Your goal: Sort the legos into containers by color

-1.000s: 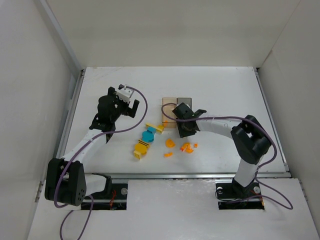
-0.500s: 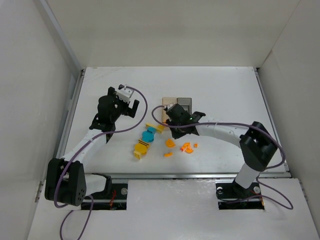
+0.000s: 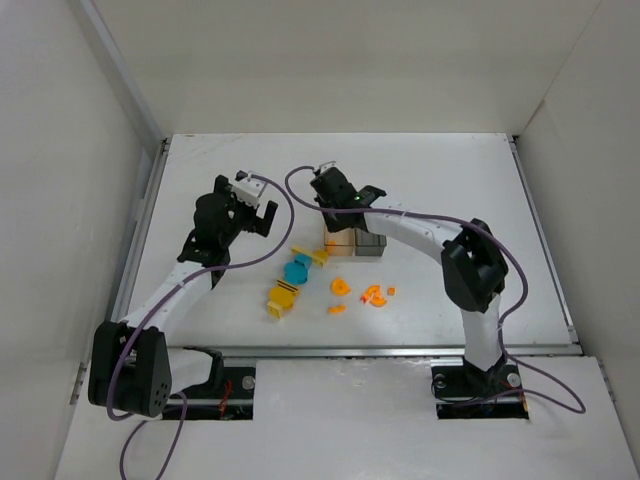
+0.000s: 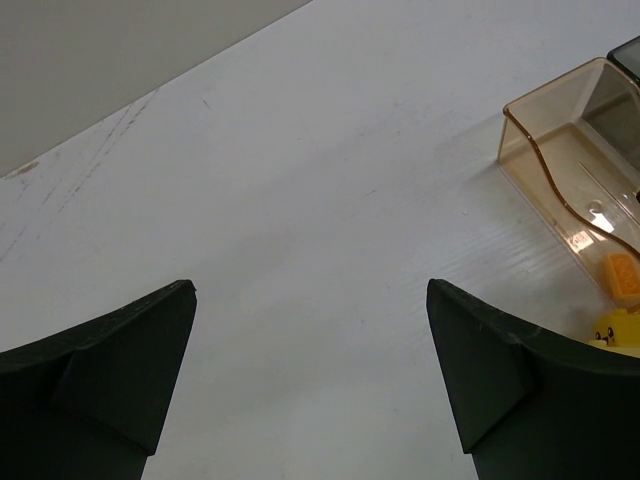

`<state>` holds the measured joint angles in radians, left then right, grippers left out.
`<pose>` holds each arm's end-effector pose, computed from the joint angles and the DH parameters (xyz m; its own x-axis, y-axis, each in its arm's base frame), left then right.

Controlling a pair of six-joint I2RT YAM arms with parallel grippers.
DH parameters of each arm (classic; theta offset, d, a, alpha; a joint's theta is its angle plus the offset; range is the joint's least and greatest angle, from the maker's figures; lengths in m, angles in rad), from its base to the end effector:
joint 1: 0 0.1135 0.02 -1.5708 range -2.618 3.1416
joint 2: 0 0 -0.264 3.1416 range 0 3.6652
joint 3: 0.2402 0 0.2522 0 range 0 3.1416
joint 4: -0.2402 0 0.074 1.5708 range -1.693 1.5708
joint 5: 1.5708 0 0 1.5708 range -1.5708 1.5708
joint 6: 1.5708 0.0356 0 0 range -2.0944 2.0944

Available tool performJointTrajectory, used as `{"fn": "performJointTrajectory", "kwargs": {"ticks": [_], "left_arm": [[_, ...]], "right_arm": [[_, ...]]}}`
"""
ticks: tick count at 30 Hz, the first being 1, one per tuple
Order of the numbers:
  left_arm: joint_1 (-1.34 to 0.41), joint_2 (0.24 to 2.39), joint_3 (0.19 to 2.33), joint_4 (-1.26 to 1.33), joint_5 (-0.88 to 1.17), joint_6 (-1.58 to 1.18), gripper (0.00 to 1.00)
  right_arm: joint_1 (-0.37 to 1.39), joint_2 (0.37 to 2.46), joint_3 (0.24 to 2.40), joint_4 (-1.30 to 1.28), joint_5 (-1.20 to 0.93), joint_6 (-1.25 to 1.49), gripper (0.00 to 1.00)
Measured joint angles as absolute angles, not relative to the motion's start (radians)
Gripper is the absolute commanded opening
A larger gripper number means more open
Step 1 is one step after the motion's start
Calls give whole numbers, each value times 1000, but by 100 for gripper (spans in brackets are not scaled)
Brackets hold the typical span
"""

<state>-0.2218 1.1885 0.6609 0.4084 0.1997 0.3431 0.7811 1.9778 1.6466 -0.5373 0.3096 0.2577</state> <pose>0.2633 -0.0666 0.2740 0.0279 0.3317 -0.9430 0.4230 0.8508 0.3118 0.3239 0.3059 0.2506 -0.6595 -0.3120 -0.6839 -0.3751 0.9250 -0.0603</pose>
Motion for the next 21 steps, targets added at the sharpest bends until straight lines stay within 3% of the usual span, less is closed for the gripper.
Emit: {"fn": "performJointTrajectory", "kwargs": {"ticks": [4,6,9,12,21], "left_arm": [[-222,1186,661,411,198,344,99],[-221,1186,661,411,197,344,99],[-221,1186,661,411,197,344,99],[-221,1186,661,411,197,344,99],[-221,1186,661,411,197,347,99]], "right_arm": [[749,2013,1647,-586,324,265,17],[733,2010,1647,-590,323,266,22],[717,2009,1647,-583,315,268,49],[714,2009,1644,-580,297,260,64],[714,2009,1641,-574,235,234,72]]}}
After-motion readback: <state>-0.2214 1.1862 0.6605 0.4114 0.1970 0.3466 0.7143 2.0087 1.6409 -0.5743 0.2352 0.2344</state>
